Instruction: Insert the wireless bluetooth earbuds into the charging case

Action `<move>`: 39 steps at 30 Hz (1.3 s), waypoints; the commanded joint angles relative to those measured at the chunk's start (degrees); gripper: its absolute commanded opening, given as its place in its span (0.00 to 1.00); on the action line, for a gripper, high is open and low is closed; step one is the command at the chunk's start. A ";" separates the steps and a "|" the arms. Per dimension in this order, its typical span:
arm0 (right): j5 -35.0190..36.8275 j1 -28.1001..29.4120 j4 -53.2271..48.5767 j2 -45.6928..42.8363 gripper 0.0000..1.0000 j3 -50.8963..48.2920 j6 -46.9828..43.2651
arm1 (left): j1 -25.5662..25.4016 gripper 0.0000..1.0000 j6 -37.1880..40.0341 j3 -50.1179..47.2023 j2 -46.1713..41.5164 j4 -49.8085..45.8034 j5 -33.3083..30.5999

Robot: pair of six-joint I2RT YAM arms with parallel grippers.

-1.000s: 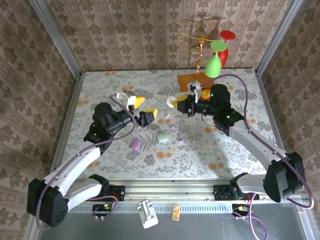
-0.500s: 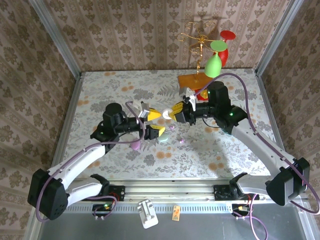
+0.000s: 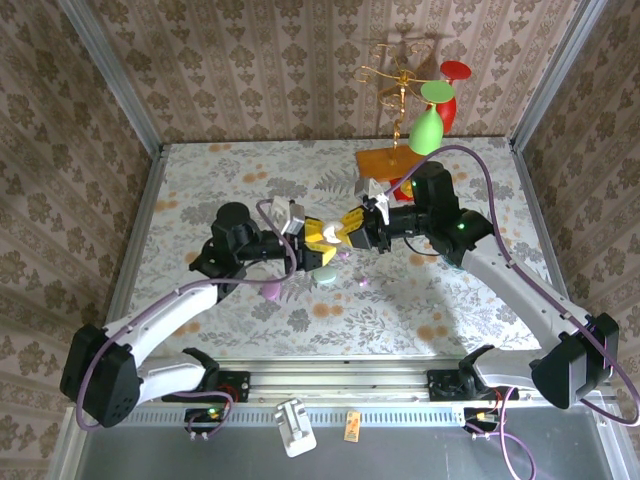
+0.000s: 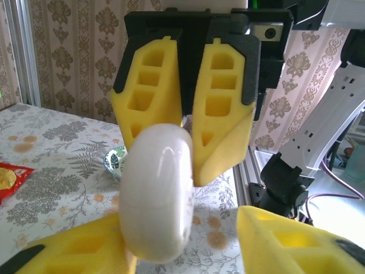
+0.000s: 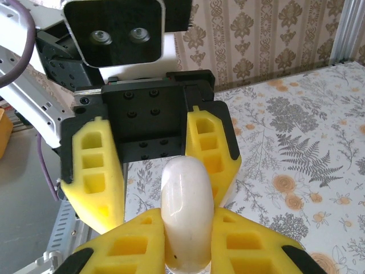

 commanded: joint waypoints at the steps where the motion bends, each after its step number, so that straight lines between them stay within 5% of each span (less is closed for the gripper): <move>1: -1.03 0.35 -1.10 0.24 0.04 1.39 -1.40 | -0.85 0.41 -1.07 2.55 1.07 2.32 1.57; 14: -0.73 0.35 -4.17 0.92 0.07 1.75 -4.16 | -1.40 0.06 -0.04 3.02 2.01 2.52 2.02; 21: 2.48 -1.80 3.03 0.08 0.39 0.31 4.73 | -1.36 0.04 6.25 0.58 1.25 2.28 3.19; 39: 5.00 -2.55 4.63 -2.45 0.83 -0.76 6.12 | -1.10 0.04 10.77 -3.18 1.22 6.20 0.26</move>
